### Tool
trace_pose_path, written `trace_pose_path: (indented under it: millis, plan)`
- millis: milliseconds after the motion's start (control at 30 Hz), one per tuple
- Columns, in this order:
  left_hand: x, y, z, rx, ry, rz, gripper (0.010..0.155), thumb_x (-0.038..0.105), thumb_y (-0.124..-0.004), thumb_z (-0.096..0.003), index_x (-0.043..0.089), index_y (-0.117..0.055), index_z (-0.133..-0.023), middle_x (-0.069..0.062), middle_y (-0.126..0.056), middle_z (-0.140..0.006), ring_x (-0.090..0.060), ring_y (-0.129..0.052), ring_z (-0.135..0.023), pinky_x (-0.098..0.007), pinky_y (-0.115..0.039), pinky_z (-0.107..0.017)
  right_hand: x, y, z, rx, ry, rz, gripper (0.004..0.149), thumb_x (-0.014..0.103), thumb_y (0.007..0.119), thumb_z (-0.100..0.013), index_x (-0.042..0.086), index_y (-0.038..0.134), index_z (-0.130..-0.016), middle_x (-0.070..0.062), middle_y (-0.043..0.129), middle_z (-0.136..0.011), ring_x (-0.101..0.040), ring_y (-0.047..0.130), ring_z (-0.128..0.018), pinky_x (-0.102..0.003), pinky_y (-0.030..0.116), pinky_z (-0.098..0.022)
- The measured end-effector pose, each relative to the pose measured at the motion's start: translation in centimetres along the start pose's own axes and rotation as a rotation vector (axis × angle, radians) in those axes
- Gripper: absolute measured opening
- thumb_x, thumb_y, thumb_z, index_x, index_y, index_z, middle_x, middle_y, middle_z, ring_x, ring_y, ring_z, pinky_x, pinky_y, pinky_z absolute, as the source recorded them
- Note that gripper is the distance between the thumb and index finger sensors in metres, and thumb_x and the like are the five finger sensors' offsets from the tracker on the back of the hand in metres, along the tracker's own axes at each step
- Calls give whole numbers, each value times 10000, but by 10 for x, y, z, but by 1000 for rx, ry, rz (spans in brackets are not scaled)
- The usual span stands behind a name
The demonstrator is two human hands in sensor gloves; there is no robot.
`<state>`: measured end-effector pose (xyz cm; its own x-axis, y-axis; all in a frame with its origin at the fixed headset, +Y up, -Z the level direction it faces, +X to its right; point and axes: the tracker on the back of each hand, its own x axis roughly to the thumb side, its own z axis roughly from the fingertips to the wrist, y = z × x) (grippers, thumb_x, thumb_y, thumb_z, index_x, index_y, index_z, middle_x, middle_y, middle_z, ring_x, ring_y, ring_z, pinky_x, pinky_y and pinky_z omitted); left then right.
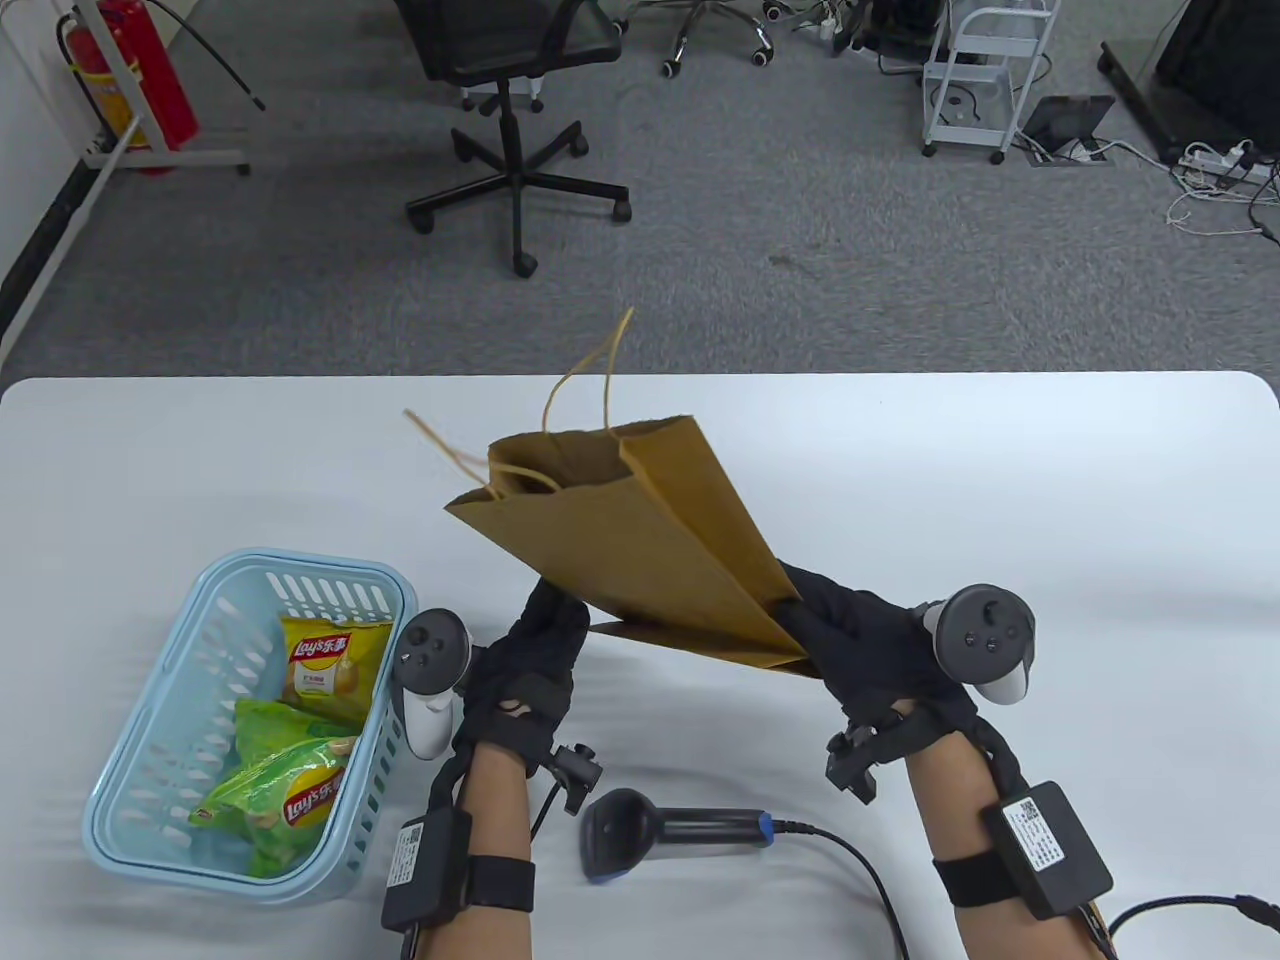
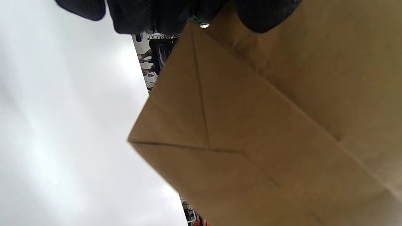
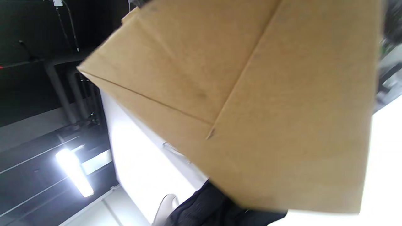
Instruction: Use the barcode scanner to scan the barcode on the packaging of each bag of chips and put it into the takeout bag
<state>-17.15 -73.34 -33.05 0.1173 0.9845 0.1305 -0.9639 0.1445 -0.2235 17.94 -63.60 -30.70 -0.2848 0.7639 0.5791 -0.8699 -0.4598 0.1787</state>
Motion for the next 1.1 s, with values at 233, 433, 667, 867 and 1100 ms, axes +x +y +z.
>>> trace_pose_path:
  millis: [233, 433, 667, 867, 1100]
  plan:
    - [8, -5, 3, 98, -11, 49, 459, 357, -689, -573, 164, -808, -972, -172, -802, -1023, -497, -804, -906, -653, -688, -612, -10, -18, 4, -37, 21, -87, 502, 248, 686, -597, 12, 733, -1037, -239, 948, -876, -466, 1032, -729, -626, 826, -545]
    - [14, -10, 3, 86, -33, 28, 450, 358, -682, -573, 174, -811, -963, -160, -805, -1020, -482, -803, -912, -658, -670, -624, -17, -32, 8, -48, 41, -138, 507, 255, 685, -601, 3, 735, -1038, -255, 944, -885, -484, 1023, -737, -641, 817, -545]
    - [13, -10, 4, 113, -20, 27, 455, 357, -683, -574, 167, -813, -966, -162, -813, -1012, -481, -811, -903, -652, -671, -624, -25, -45, 12, -49, 64, -218, 512, 265, 686, -606, -7, 742, -1036, -286, 943, -884, -514, 1016, -730, -656, 814, -535]
    - [12, -5, 5, 129, -6, 41, 457, 350, -693, -571, 153, -828, -960, -172, -824, -1003, -491, -812, -898, -657, -670, -618, -31, -62, 19, -75, 72, -258, 517, 269, 685, -609, -17, 744, -1035, -297, 937, -892, -524, 1005, -743, -666, 803, -540]
    - [19, -7, 4, 131, -17, 40, 450, 338, -710, -552, 160, -850, -941, -150, -859, -978, -472, -831, -892, -651, -678, -618, -39, -74, 24, -101, 109, -328, 500, 239, 693, -606, -38, 774, -1014, -306, 938, -890, -538, 1004, -735, -674, 804, -534]
